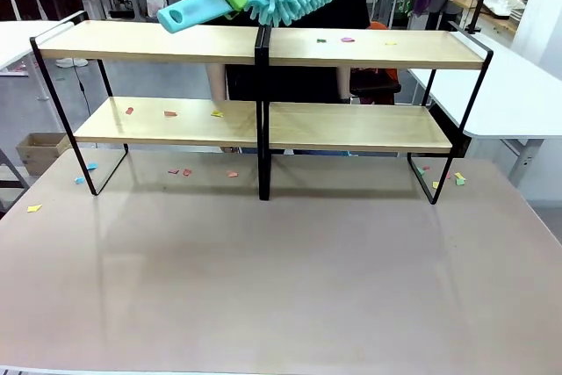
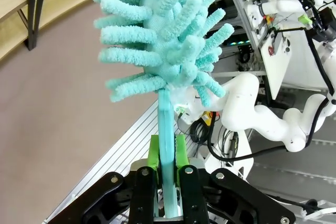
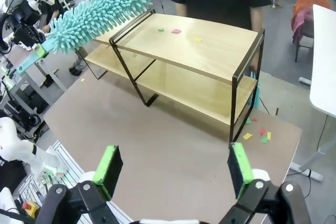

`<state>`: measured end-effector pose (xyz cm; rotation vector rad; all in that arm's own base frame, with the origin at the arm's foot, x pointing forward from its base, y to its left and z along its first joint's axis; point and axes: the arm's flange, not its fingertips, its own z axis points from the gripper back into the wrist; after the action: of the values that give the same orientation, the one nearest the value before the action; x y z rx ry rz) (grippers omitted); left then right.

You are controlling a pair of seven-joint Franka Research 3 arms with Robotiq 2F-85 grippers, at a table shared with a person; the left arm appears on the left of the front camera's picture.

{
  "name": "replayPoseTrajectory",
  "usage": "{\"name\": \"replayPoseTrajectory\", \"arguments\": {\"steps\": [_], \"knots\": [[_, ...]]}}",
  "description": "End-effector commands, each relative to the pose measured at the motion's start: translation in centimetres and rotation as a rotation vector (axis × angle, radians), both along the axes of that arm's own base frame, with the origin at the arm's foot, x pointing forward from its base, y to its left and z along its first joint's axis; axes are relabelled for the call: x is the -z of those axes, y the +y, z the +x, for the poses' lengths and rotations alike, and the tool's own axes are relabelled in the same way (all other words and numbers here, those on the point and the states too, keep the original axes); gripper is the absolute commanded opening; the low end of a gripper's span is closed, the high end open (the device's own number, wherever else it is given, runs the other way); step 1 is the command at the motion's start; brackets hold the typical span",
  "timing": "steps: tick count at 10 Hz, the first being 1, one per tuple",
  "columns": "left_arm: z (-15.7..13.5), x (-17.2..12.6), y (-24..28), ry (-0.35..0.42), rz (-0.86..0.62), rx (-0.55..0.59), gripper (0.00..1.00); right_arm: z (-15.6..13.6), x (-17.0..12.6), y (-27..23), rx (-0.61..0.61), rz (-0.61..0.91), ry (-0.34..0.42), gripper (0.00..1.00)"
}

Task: Clean the shelves.
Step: Clean another randomly selected level of the Shelf with the Duster.

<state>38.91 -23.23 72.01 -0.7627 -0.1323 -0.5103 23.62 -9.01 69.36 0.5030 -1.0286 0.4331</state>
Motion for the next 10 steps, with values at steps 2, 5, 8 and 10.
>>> {"name": "replayPoseTrajectory", "arguments": {"steps": [2,5,8,10], "knots": [[-0.1,-0.4,-0.7,0.000,0.015,0.023,0.13,-0.3,0.1,0.1,-0.003,-0.013,-0.003,1.00],[-0.1,-1.1,-4.1,0.092,0.064,-0.059,0.13,-0.3,0.1,0.1,-0.003,-0.013,-0.003,1.00],[0.2,-3.6,-7.4,0.041,0.211,-0.225,0.13,-0.3,0.1,0.1,-0.003,-0.013,-0.003,1.00],[0.3,-2.5,-8.6,-0.003,0.299,-0.307,0.13,-0.3,0.1,0.1,-0.003,-0.013,-0.003,1.00]]}}
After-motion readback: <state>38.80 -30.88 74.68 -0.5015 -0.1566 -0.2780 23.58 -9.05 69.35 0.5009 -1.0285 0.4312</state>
